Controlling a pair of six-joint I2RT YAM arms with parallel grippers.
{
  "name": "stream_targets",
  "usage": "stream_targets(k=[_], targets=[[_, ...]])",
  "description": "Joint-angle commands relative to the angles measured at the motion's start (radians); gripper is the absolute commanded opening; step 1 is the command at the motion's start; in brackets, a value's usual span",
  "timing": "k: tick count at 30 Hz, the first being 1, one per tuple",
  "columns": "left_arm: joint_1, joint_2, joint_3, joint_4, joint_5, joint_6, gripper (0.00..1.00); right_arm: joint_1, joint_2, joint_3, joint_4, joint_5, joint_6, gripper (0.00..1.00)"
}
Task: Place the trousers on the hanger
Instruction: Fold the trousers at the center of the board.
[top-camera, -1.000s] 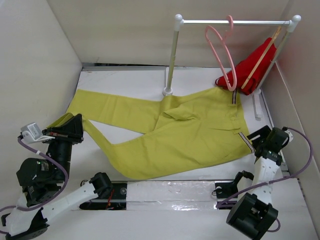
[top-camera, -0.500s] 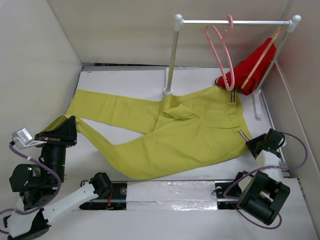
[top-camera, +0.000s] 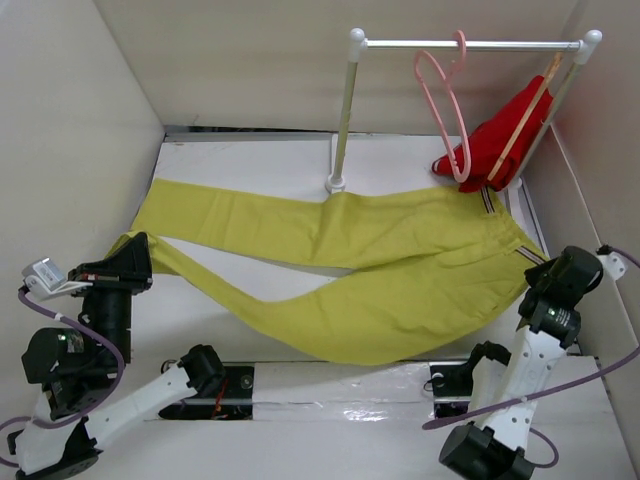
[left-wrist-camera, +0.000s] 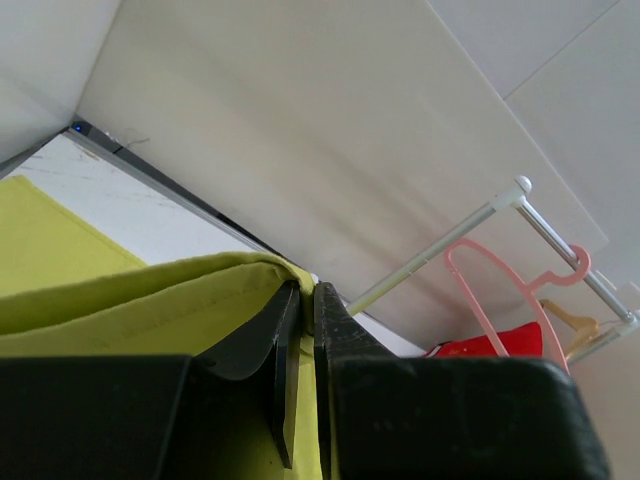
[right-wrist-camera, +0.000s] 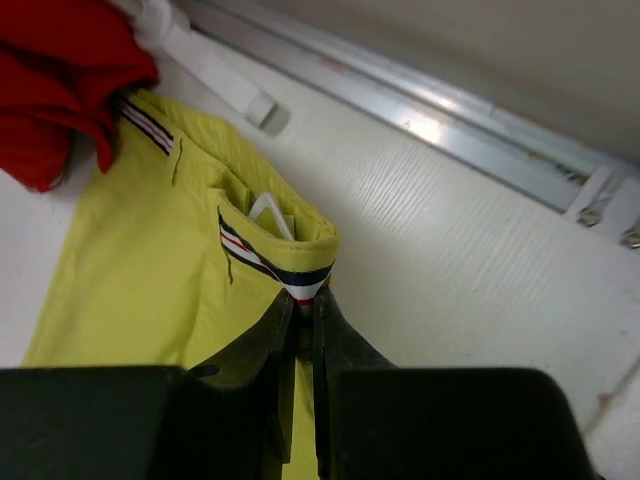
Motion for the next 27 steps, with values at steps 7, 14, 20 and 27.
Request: stream_targets(k=[7, 14, 20, 27], targets=[[0.005, 0.091, 0.053, 0.058, -0.029, 0.005, 0.0, 0.041, -0.053, 0.373, -0.34, 0.357, -0.101, 0.0], [-0.004, 0.11, 0.088, 0.038, -0.124, 0.011, 0.0, 0.196, -0.179, 0.476, -0.421, 0.542, -0.109, 0.0], [-0.013, 0.156, 0.05, 0.064, -0.255, 0.052, 0.0, 0.262, -0.081, 0.329, -0.246, 0.368, -0.198, 0.0], [-0.013, 0.405, -0.096, 0.383, -0.334, 0.273, 0.0, 0.262, 0.132, 0.278, -0.018, 0.317, -0.192, 0.0]])
